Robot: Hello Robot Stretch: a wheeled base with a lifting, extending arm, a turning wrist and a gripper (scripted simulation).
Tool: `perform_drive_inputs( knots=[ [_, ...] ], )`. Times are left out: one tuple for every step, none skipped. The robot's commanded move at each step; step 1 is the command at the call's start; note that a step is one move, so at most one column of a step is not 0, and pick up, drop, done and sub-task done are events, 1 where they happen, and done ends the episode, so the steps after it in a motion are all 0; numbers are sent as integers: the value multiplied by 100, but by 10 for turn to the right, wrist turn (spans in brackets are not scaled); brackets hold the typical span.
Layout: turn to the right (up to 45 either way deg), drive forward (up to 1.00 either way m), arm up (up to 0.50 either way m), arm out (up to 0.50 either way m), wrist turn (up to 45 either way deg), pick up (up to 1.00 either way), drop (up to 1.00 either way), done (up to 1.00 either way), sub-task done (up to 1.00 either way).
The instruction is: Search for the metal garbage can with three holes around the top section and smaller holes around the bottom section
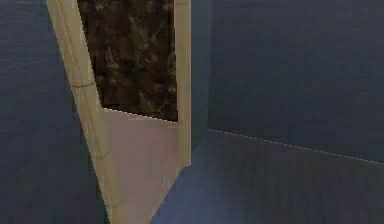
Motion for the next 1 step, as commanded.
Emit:
perform_drive_inputs(
  knots=[
    [0, 85, 0, 0, 0, 0, 0, 0, 0]
  ],
)
